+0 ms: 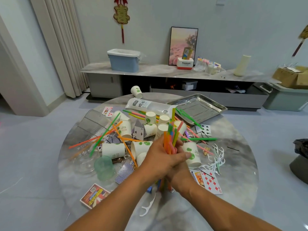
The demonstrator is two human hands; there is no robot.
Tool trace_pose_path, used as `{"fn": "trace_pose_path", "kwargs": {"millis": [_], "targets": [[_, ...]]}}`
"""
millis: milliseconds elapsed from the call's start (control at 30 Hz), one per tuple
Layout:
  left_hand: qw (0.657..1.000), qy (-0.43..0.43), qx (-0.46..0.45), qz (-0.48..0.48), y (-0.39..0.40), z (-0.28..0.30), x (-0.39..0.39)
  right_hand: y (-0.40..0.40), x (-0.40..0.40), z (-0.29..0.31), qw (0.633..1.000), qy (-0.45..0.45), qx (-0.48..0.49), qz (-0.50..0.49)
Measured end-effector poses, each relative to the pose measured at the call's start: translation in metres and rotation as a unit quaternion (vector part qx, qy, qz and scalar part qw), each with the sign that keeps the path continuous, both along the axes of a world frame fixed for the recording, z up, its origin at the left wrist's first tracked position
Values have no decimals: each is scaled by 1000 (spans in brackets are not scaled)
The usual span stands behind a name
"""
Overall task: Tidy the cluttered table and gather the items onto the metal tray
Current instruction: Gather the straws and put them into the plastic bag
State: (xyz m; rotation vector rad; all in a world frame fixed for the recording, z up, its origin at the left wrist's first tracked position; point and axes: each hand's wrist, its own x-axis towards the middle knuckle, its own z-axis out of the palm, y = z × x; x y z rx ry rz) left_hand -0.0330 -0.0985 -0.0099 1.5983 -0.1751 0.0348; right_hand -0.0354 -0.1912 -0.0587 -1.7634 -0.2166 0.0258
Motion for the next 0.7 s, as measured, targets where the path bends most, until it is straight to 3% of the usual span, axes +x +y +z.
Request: {"fn": "trace_pose_path", "kwargs": {"millis": [67, 200, 267, 400, 567, 700], "targets": [[1000, -13, 9, 27, -2, 3, 0, 0, 3, 5, 997, -73, 3, -22], [993, -50, -62, 89, -3, 25, -1, -9, 10, 27, 997, -53, 21, 47], [992, -50, -104, 55, 0, 34, -2, -16, 10, 38, 995, -71, 13, 72], [996, 13, -61, -65, 3, 30, -4, -37, 16, 52, 995, -80, 19, 53], [982, 183, 38, 9, 1, 12, -10, -73, 33, 49, 976, 9, -196, -96], [963, 263, 60, 15, 3, 8, -12, -84, 32, 25, 918, 138, -370, -44]]}}
